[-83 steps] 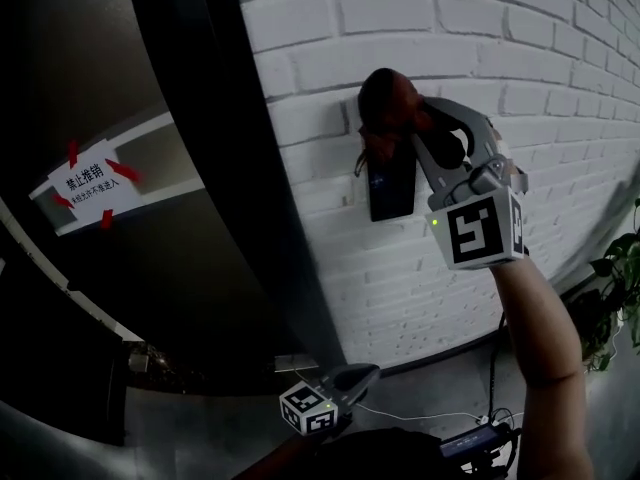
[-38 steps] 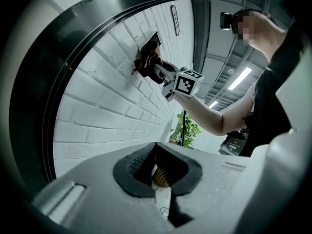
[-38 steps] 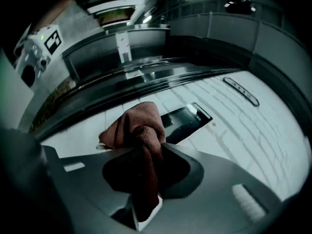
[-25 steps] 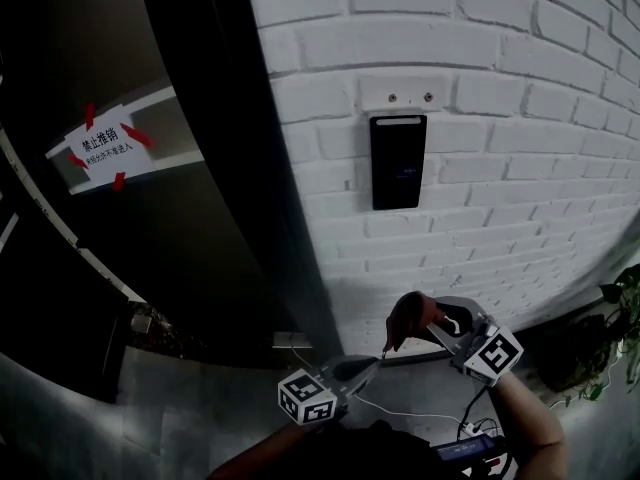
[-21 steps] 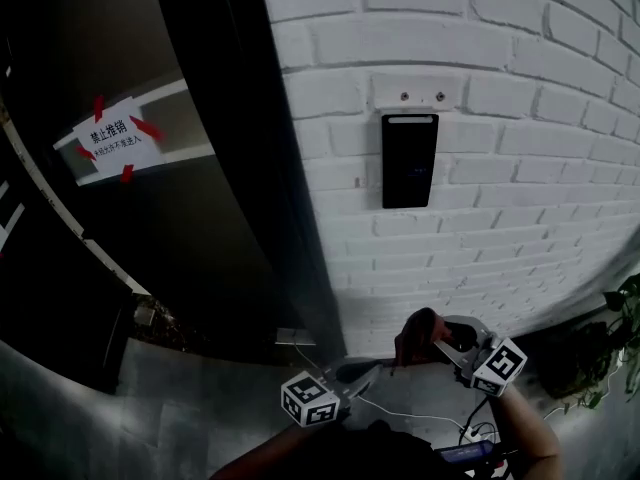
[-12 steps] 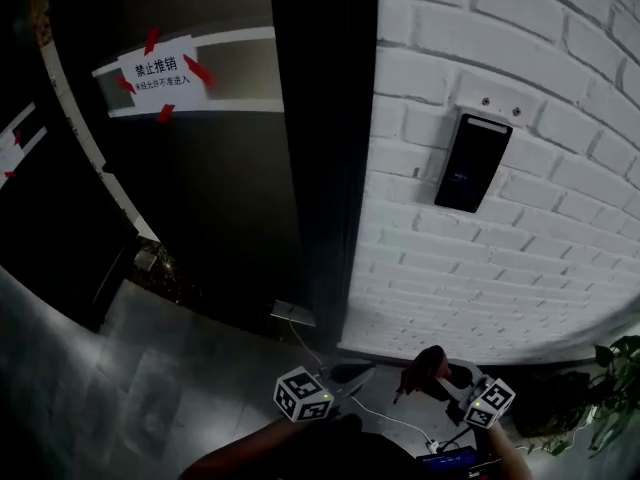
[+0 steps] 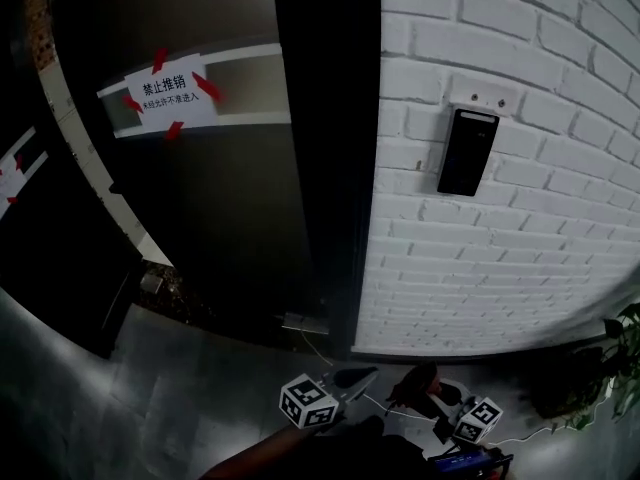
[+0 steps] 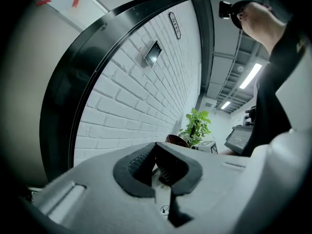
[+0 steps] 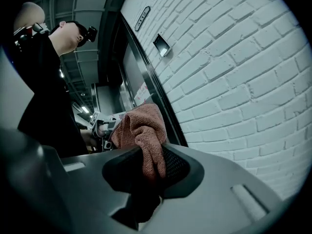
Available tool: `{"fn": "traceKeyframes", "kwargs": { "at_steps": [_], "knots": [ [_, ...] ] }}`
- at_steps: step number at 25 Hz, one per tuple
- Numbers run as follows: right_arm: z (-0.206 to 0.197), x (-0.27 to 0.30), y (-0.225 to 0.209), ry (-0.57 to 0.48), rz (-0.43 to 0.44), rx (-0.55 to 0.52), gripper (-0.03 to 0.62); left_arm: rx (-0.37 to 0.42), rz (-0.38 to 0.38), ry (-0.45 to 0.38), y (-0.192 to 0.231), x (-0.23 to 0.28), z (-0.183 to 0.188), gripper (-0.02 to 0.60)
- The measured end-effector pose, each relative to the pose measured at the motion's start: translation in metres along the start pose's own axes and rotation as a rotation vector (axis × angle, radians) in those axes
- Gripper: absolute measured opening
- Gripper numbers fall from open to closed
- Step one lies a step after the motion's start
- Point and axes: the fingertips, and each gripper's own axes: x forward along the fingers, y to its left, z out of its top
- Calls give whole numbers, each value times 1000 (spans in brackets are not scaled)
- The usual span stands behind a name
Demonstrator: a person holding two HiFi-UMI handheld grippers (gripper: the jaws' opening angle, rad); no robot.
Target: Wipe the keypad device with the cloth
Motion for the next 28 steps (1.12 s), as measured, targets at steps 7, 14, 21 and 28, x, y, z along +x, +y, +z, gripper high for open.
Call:
{"fn": "traceKeyframes", "kwargs": {
  "at_steps": [7,14,21,28],
  "knots": [
    [-38,2,90,-73,-83,21,88,-5,-94,79,-34,-66,-47,3],
    [-74,-22,154,-85,-193,-3,86,-23,-166,122,-73,-110,-91,4],
    [-82,-37,185,-99,-213,-59,86,-12,-217,117,-105,-117,-109,4],
    [-80,-55,185,-129,-223,-65,86,2,-204,120,-117,-112,-114,4]
  ]
}}
